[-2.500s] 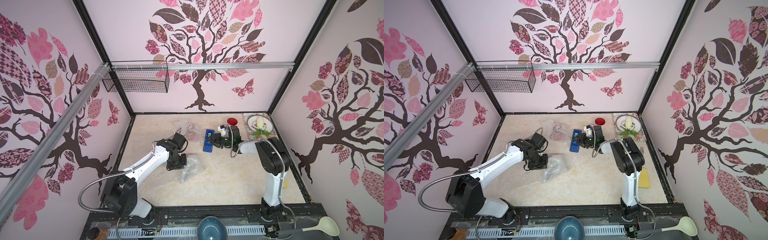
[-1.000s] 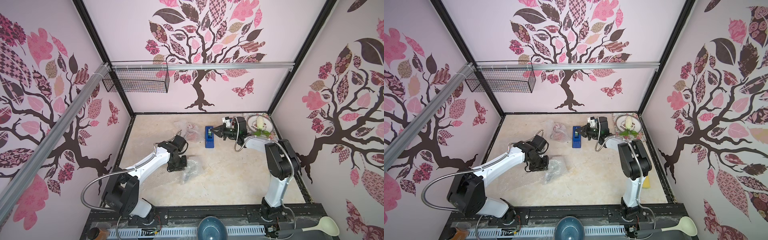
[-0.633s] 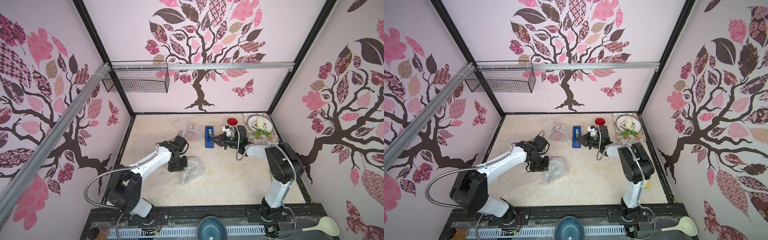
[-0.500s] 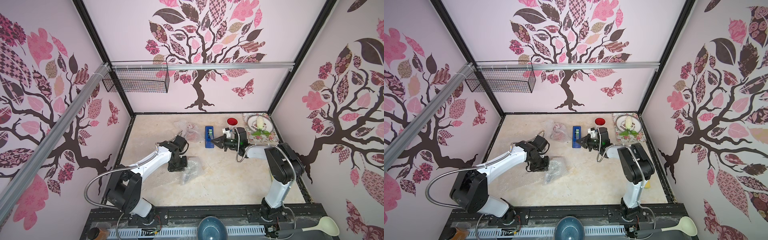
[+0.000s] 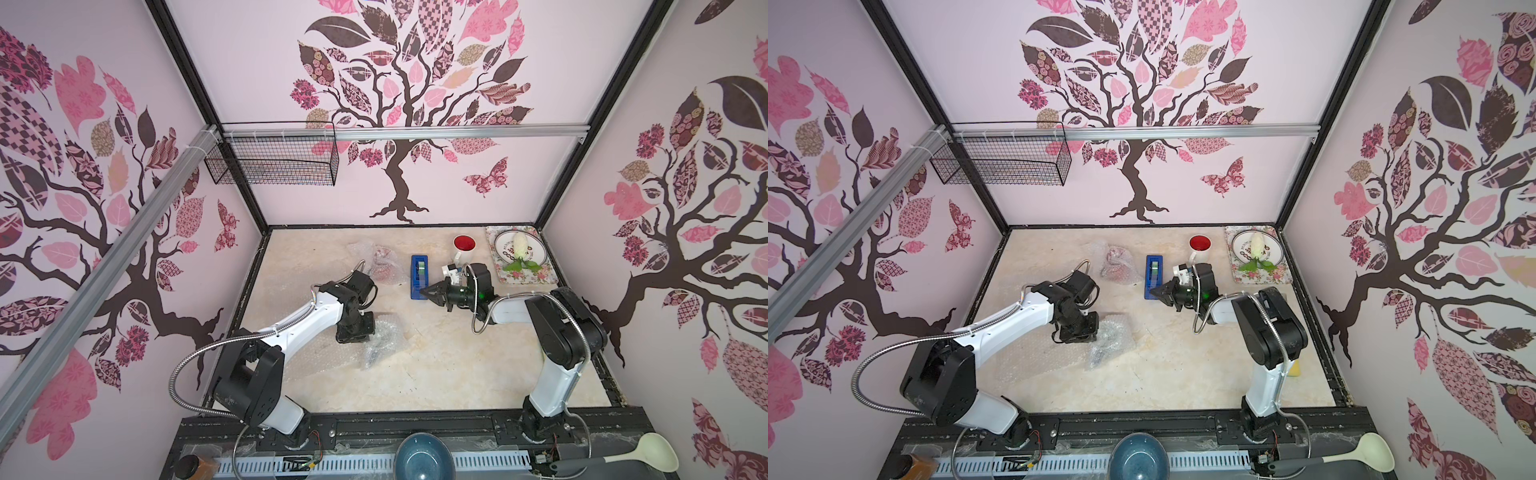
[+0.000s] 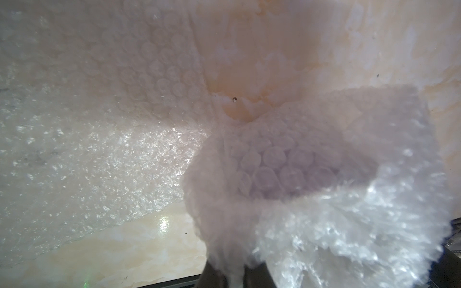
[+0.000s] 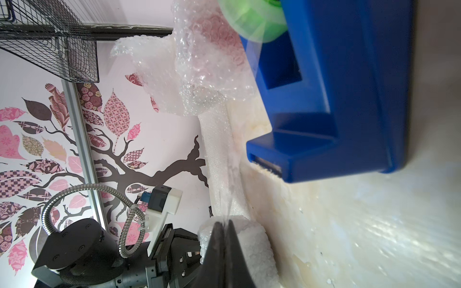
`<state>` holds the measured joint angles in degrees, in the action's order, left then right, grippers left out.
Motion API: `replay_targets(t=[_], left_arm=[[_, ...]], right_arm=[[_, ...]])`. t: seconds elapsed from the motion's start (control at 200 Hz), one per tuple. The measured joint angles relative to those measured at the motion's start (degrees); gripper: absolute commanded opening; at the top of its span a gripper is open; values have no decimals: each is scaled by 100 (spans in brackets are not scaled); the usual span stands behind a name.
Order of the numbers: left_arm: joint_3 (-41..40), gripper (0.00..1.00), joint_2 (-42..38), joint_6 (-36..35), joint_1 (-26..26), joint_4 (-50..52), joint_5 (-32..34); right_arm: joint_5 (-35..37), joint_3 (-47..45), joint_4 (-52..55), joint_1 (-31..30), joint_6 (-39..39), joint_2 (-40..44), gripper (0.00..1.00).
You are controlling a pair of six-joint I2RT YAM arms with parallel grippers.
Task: Wrap mugs in bubble wrap
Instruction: Tear off the tape using the Tape Cutter.
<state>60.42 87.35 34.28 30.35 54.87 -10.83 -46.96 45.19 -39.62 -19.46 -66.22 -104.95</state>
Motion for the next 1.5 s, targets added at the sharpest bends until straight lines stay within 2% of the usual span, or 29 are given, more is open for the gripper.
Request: replay_targets(t=[0.845, 1.165, 1.5], left_arm=[[33, 0, 125, 0, 2, -293, -151], [44, 0, 136, -4, 2, -304, -162], [55, 0, 197, -76, 2, -413, -249]], right_arm=[[-90, -197, -293, -74, -61, -140, 0], [-98, 564, -153, -111, -140, 24, 0], [48, -293, -278, -157, -179, 107, 0]])
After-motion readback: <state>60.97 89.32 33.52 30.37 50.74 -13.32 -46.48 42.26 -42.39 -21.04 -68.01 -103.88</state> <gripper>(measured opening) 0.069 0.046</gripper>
